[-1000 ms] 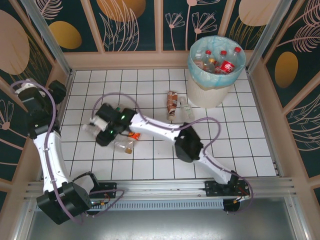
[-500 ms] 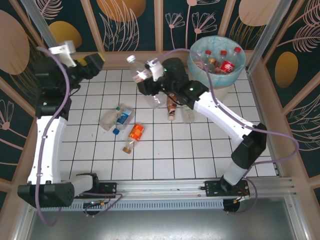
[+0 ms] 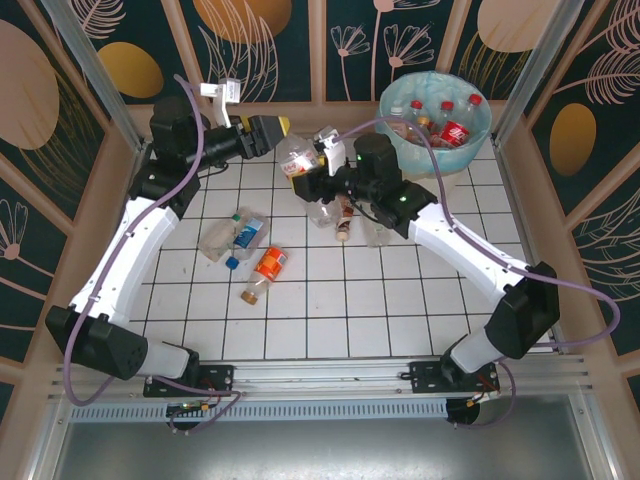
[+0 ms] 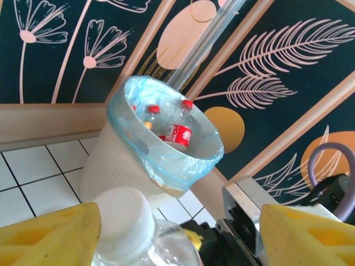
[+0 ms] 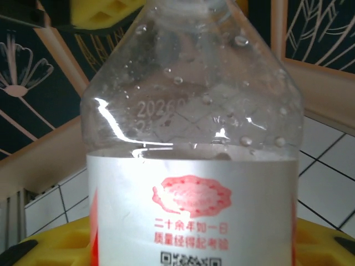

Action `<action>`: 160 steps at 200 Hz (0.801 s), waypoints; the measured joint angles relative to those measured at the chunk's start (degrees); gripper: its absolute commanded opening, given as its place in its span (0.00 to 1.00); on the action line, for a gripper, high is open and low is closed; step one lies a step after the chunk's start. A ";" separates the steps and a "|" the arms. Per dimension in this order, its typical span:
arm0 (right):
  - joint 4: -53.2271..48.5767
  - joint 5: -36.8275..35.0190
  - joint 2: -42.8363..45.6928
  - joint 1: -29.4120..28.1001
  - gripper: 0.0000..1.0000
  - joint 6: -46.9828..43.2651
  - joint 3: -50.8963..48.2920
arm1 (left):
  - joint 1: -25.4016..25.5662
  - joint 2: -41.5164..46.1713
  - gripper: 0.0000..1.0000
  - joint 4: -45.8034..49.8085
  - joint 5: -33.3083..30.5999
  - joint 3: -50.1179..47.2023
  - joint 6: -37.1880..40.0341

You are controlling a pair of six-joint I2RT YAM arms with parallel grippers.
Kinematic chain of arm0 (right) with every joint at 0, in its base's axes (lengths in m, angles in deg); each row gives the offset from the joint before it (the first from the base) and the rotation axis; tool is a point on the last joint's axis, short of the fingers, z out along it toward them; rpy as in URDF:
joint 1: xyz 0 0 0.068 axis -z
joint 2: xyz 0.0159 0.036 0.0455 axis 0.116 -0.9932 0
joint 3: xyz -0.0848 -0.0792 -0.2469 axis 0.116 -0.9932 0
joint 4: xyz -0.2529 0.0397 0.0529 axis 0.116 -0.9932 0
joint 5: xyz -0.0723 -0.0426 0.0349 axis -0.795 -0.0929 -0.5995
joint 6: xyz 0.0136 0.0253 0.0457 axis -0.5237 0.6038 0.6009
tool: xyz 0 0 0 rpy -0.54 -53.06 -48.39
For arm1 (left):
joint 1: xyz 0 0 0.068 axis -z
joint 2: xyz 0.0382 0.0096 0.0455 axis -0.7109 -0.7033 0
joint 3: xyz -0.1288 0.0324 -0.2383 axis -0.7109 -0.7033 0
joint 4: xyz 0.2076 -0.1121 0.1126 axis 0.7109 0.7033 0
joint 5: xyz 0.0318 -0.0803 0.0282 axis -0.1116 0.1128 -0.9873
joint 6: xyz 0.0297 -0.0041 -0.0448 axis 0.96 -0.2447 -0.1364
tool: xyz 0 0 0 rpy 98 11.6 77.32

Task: Put the plastic bottles in the bin

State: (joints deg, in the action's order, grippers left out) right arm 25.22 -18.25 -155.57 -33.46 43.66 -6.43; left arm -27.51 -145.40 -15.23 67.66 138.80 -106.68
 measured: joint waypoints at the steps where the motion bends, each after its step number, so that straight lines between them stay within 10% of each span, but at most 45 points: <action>1: 0.13 0.15 0.00 0.00 0.50 0.04 -0.07 | 0.00 0.00 0.71 0.00 -0.02 0.00 -0.02; 57: 3.63 2.51 1.75 -0.39 0.49 0.98 -0.90 | 0.22 -0.70 0.62 1.79 -3.32 0.02 -0.24; 105: 3.63 2.45 1.79 -0.37 0.51 0.94 -1.66 | 0.92 -0.81 0.17 1.75 -2.14 0.37 -1.49; 128: 3.89 0.98 2.19 -0.37 0.63 0.76 -1.66 | 0.85 -1.92 0.00 2.16 -1.84 1.86 -1.75; 160: 3.50 -3.50 4.48 -0.39 0.82 0.28 -1.66 | 1.44 -5.90 0.00 2.34 -1.46 7.98 -2.64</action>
State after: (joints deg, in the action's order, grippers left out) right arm 28.72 -21.75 -151.09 -33.85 43.94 -8.09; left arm -26.06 -151.30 -12.89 66.20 146.78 -109.32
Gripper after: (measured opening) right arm 0.805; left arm 0.098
